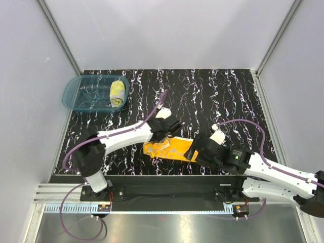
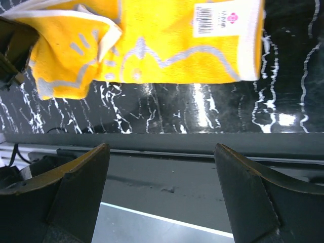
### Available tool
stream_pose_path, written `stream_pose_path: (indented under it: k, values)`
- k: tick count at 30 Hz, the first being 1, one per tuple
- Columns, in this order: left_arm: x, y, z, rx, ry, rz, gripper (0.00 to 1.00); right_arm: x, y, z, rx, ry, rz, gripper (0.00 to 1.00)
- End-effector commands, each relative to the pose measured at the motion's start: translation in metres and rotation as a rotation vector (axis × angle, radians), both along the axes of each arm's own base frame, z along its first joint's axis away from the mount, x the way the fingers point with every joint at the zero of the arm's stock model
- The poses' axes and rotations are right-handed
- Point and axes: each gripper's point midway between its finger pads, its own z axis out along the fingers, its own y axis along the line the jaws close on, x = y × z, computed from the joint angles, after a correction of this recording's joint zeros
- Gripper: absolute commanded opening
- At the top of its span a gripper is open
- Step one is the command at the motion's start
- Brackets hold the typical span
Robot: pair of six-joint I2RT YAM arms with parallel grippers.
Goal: Roll the towels
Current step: Roll the towel
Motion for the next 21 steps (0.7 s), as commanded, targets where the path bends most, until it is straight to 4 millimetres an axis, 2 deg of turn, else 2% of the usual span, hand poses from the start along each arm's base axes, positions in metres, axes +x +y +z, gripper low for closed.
stream_pose_path:
  k: [1,2,3,5,8,9,11,12,16,18,19,20,21]
  values:
    - [0.015,0.011,0.016,0.231,-0.101,0.017,0.02,0.006,-0.015,0.006,-0.039,-0.044,-0.05,0.9]
    - [0.017,0.008,0.014,0.256,-0.106,0.022,0.02,0.006,-0.016,0.006,-0.043,-0.044,-0.05,0.9]
    - [0.02,0.006,0.002,0.305,-0.091,0.019,0.01,0.007,-0.017,0.008,-0.041,-0.049,-0.052,0.9]
    - [0.026,-0.004,0.002,0.332,-0.101,0.018,0.0,0.005,-0.02,0.009,-0.046,-0.049,-0.052,0.9]
    - [0.029,-0.028,-0.018,0.349,-0.068,-0.008,0.0,0.005,-0.027,0.013,-0.043,-0.063,-0.062,0.9]
    - [0.03,-0.041,-0.013,0.341,-0.083,-0.021,0.0,0.005,-0.029,0.017,-0.032,-0.074,-0.064,0.9]
    - [0.03,-0.052,-0.019,0.351,-0.078,-0.025,0.0,0.004,-0.034,0.019,-0.03,-0.084,-0.071,0.89]
    - [0.034,-0.065,-0.013,0.321,-0.09,-0.025,0.0,0.004,-0.034,0.023,-0.013,-0.093,-0.07,0.89]
    - [0.027,-0.095,-0.027,0.277,-0.055,-0.069,0.0,0.004,-0.031,0.034,0.022,-0.137,-0.023,0.88]
    - [0.023,-0.101,-0.035,0.27,-0.039,-0.081,0.05,0.003,-0.03,0.042,0.053,-0.164,0.001,0.88]
    - [0.02,-0.105,-0.036,0.254,-0.035,-0.083,0.11,0.004,-0.028,0.047,0.059,-0.184,0.024,0.87]
    - [0.019,-0.106,-0.031,0.236,-0.042,-0.084,0.27,0.003,-0.028,0.05,0.068,-0.191,0.029,0.87]
    - [0.016,-0.103,-0.032,0.235,-0.037,-0.088,0.33,0.003,-0.029,0.056,0.085,-0.205,0.033,0.88]
